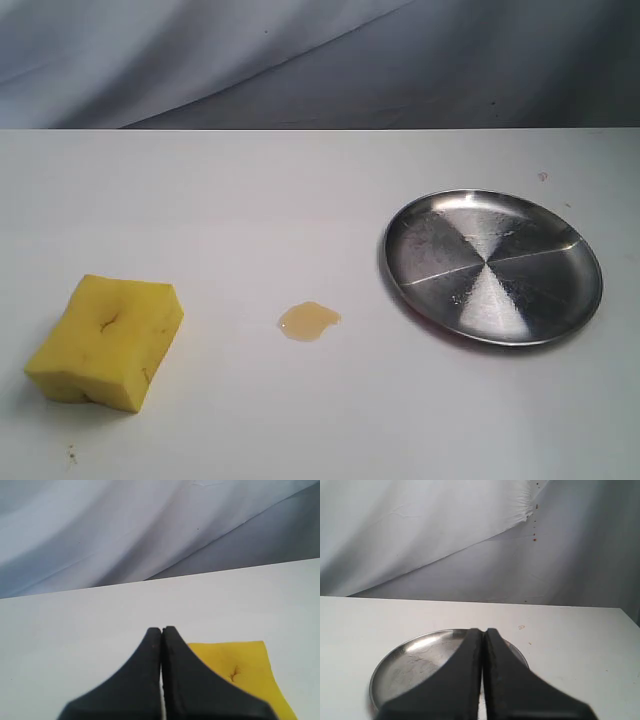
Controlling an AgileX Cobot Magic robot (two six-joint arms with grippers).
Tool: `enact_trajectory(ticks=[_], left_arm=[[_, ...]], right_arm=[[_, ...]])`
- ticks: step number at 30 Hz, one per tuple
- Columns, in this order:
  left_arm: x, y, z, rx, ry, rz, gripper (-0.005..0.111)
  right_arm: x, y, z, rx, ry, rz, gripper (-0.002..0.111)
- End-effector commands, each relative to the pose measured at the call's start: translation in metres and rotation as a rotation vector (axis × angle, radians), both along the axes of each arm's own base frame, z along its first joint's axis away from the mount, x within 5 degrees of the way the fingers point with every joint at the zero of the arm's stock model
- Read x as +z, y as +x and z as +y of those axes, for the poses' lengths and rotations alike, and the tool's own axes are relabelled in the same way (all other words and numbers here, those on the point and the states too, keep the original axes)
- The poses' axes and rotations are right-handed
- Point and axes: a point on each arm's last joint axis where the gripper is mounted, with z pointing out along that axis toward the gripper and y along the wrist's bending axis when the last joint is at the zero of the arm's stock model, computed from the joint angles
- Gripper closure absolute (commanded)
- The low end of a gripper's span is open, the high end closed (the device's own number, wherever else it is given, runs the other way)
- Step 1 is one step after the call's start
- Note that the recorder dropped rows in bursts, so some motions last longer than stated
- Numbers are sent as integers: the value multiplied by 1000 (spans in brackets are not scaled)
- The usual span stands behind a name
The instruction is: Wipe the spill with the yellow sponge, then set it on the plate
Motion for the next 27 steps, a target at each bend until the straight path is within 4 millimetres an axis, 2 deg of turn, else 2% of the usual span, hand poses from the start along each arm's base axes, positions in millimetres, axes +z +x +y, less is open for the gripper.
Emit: enact_trajectory(ticks=[1, 12, 16, 19, 21, 27], left_arm=[[2, 0, 0, 2, -4, -12, 107], [2, 0, 0, 2, -4, -12, 107], [2, 0, 0, 2, -4, -12, 107], [2, 0, 0, 2, -4, -12, 107], [2, 0, 0, 2, -4, -12, 107], [2, 0, 0, 2, -4, -12, 107]], right_arm=[[-1, 0, 0, -2, -2, -4, 108], [1, 0, 0, -1, 9, -18, 108], [4, -1, 1, 10, 182, -13, 108], [8, -1, 1, 16, 417, -11, 108], [7, -1, 1, 20, 469, 14, 108], [42, -4, 8, 83, 413, 110, 108]])
